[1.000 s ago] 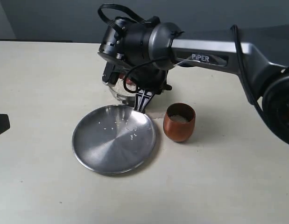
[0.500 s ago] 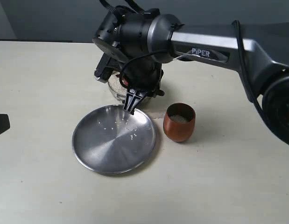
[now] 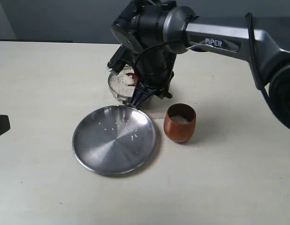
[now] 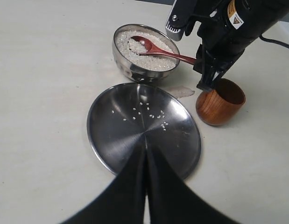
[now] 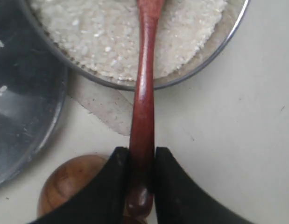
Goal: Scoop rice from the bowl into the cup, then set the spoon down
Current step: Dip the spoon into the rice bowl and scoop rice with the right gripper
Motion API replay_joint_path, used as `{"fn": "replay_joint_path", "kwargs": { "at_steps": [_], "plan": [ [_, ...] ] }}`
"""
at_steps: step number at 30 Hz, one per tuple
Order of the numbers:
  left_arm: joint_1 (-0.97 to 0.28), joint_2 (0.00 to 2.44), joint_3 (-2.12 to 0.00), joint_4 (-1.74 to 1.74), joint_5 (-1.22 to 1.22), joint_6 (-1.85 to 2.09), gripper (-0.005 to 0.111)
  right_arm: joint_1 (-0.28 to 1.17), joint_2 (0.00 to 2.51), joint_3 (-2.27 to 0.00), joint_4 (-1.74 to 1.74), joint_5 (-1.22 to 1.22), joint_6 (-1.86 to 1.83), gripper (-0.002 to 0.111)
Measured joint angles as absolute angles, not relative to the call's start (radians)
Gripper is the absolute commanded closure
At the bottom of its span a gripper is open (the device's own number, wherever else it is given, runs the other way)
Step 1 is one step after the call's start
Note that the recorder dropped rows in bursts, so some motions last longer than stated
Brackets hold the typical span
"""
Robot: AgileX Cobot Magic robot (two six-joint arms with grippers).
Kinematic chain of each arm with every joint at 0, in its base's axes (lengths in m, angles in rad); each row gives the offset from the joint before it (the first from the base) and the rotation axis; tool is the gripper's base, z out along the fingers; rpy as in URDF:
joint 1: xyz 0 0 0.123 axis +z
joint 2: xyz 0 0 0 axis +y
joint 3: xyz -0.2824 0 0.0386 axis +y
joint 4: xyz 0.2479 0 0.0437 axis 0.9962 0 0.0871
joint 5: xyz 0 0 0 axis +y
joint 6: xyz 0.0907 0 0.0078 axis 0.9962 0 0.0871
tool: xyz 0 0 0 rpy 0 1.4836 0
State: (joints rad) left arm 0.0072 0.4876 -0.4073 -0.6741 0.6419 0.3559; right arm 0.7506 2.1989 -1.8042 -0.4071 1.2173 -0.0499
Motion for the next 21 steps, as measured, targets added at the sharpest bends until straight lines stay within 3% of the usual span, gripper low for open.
{"fn": "replay_joint_path", "kwargs": {
  "at_steps": [21],
  "plan": [
    [0.007,0.488,-0.407,-0.674,0.644,0.356,0.106,0.743,2.181,-1.804,-0.460,1.217,-0.033,0.109]
  ]
}}
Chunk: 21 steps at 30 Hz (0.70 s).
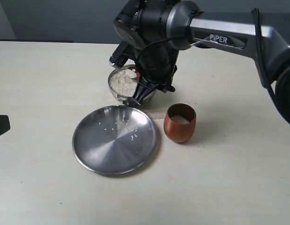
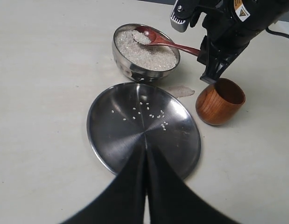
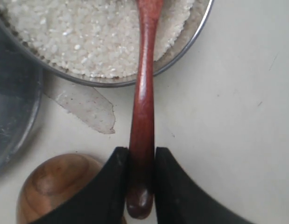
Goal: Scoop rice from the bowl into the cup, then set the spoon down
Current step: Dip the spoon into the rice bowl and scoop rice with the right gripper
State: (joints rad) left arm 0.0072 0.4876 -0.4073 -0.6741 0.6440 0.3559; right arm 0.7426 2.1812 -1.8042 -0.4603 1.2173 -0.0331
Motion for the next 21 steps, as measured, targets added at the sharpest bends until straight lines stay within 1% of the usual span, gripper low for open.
{"fn": "replay_joint_path", "kwargs": {
  "at_steps": [10,21],
  "plan": [
    [0.007,0.488,-0.407,-0.674,0.644,0.356,0.106,0.749,2.168,-1.804,-0.501,1.217,-0.031,0.109],
    [0.007,0.488,-0.407,-0.674,0.644,0.356,0.106,0.750,2.157,-1.804,-0.463,1.217,-0.027,0.109]
  ]
}}
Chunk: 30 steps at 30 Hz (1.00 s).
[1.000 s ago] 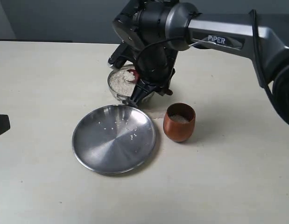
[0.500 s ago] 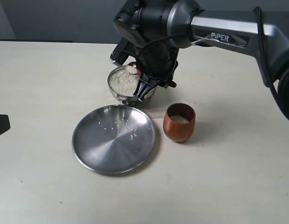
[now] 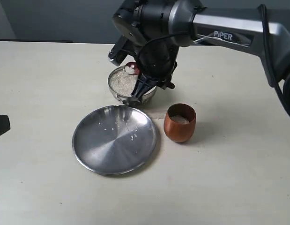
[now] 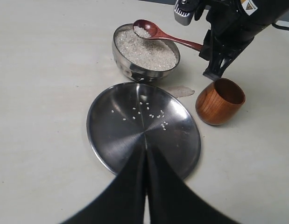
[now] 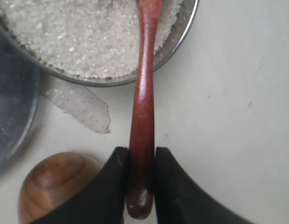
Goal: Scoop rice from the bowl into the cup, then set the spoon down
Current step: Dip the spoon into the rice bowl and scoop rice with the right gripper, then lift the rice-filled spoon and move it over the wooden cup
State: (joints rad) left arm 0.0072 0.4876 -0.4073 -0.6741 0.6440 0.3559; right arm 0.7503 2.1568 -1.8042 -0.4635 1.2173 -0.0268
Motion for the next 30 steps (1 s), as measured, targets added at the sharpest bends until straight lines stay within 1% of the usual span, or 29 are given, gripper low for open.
{"fn": "replay_joint_path", "kwargs": {
  "at_steps": [8,18,24,28,30],
  "plan": [
    [0.007,0.488,-0.407,-0.674,0.644,0.356,0.106,0.709,2.130,-1.804,-0.306,1.217,-0.027,0.109],
    [0.007,0.488,-0.407,-0.674,0.644,0.356,0.106,0.684,2.120,-1.804,-0.257,1.219,-0.027,0.109],
    [0.007,0.488,-0.407,-0.674,0.644,0.356,0.106,0.682,2.060,-1.804,-0.251,1.219,-0.029,0.109],
    [0.007,0.488,-0.407,-0.674,0.644,0.356,0.106,0.656,2.016,-1.804,-0.170,1.219,-0.037,0.109],
    [0.007,0.488,-0.407,-0.674,0.646,0.356,0.106,0.636,1.968,-1.765,-0.165,1.219,-0.044,0.109]
  ]
}}
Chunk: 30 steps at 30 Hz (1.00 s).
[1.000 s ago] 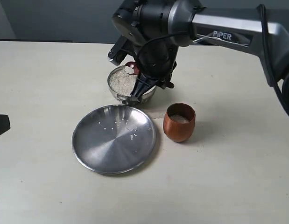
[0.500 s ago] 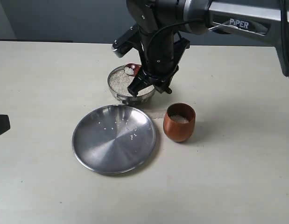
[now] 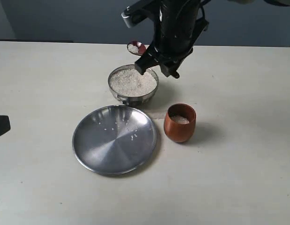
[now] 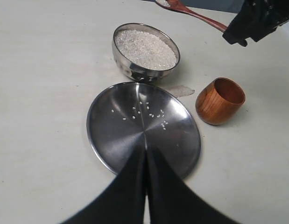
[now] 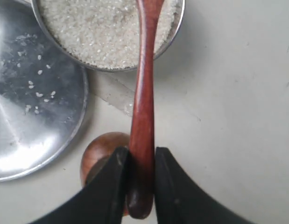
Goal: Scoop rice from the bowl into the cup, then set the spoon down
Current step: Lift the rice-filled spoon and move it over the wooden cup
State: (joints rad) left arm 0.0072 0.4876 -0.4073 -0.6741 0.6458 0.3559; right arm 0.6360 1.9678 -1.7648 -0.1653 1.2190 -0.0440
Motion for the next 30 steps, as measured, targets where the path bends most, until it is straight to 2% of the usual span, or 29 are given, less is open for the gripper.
{"fn": "replay_joint_path", "kwargs": {
  "at_steps": [19,30],
  "plan": [
    [0.007,0.488,-0.407,-0.674,0.647,0.356,0.106,0.592,1.570,-1.272,-0.248,1.223,-0.070,0.109],
    [0.007,0.488,-0.407,-0.674,0.647,0.356,0.106,0.592,1.490,-1.095,-0.250,1.225,-0.073,0.109]
  ]
}}
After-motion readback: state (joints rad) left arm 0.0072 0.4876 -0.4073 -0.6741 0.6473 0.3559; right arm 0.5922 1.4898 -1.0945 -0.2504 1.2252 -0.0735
